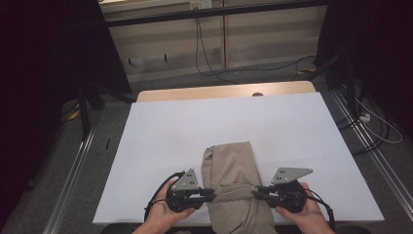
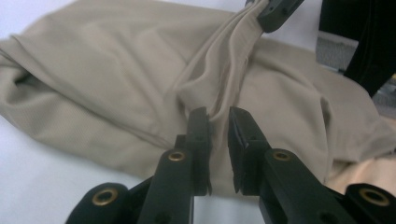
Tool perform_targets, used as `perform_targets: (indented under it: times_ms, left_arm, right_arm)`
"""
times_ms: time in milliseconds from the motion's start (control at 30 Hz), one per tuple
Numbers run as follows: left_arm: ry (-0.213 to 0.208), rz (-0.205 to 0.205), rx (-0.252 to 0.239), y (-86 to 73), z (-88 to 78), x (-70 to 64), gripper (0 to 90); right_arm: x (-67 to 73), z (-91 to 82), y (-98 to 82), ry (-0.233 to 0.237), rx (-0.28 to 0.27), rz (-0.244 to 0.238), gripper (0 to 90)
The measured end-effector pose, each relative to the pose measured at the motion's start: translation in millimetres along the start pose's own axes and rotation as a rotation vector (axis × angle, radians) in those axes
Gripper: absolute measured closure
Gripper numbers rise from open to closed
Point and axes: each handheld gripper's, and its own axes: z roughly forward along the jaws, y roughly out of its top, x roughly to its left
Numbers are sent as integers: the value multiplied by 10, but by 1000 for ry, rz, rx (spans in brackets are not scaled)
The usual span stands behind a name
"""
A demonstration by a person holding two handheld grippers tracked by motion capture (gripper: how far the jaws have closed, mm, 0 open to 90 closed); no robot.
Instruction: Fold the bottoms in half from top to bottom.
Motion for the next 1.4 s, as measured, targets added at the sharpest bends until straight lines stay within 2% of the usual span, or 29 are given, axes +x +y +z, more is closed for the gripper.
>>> perform_targets:
  times_ms: [33,67,100,167,233,267,300,333,400,467,533,567,600,633,667,733,900,933,967,1000,1067,1100,1133,1167,1200,1233,1333,1367,1400]
  left_arm:
    - [-6,-6,-13,3,-2,15,788]
    - [-5,-18,-29,18,-10,32,699]
    - [7,-29,-59,55,-20,65,690]
    - [11,-26,-70,77,-14,88,674]
    - [19,-49,-89,111,20,148,667]
    - [24,-47,-84,121,52,160,683]
    - [23,-28,-56,126,119,164,687]
    - [23,-28,-56,126,119,164,694]
    - [-7,-15,-14,104,210,117,695]
    - [-59,18,40,77,275,48,706]
    - [-84,35,81,35,339,-30,713]
    - [-80,52,82,24,333,-69,734]
    - [-80,52,82,24,333,-69,733]
    - [-86,42,83,27,322,-76,733]
    - [-100,38,87,21,314,-75,733]
    - [-117,18,78,-2,308,-102,729]
    - [-120,9,92,24,245,-134,672]
    - [-93,24,96,46,227,-103,651]
    - [-65,17,82,72,202,-59,629]
    - [-55,0,58,103,179,4,625]
    - [-9,-11,32,181,130,166,613]
    - [22,-27,17,219,120,265,611]
    - [63,-57,-3,277,114,469,611]
    - [63,-57,-3,277,114,469,611]
    - [102,-77,-17,317,136,616,611]
    - [123,-97,-14,353,165,732,603]
    - [211,-123,-21,469,260,1033,583]
    - [222,-137,-25,500,301,1112,580]
    - [231,-131,-13,526,347,1183,580]
  right_arm:
    - [11,-13,-12,8,1,5,733]
    - [38,-33,-33,12,15,2,681]
    - [53,-41,-43,13,17,-11,668]
    - [59,-47,-47,26,14,-15,646]
    - [61,-58,-27,61,-10,-12,615]
    - [60,-60,-11,74,-19,-7,586]
    - [50,-54,21,66,-37,-6,566]
    - [50,-54,21,66,-37,-6,566]
    - [21,-30,52,67,-49,0,583]
    - [-7,5,75,54,-53,2,606]
    - [-34,53,79,63,-37,14,638]
    - [-26,105,53,75,4,7,707]
    - [-26,105,53,75,4,7,707]
    - [13,147,9,75,49,-17,757]
    - [13,147,9,75,49,-17,757]
    - [59,165,-35,72,85,-27,791]
    - [97,122,-65,97,107,-28,795]
    - [87,116,-56,101,108,-22,783]
    - [67,110,-44,99,102,-10,733]
    - [40,107,-24,93,92,0,679]
    - [-39,92,40,62,64,13,633]
    - [-91,87,77,48,51,21,620]
    - [-211,92,170,10,40,25,583]
    - [-211,92,170,10,40,25,583]
    - [-265,101,209,2,32,30,578]
    - [-362,120,283,-19,23,32,577]
    - [-625,208,482,-64,7,46,595]
    - [-710,251,555,-94,7,44,606]
    - [-791,299,634,-127,17,38,623]
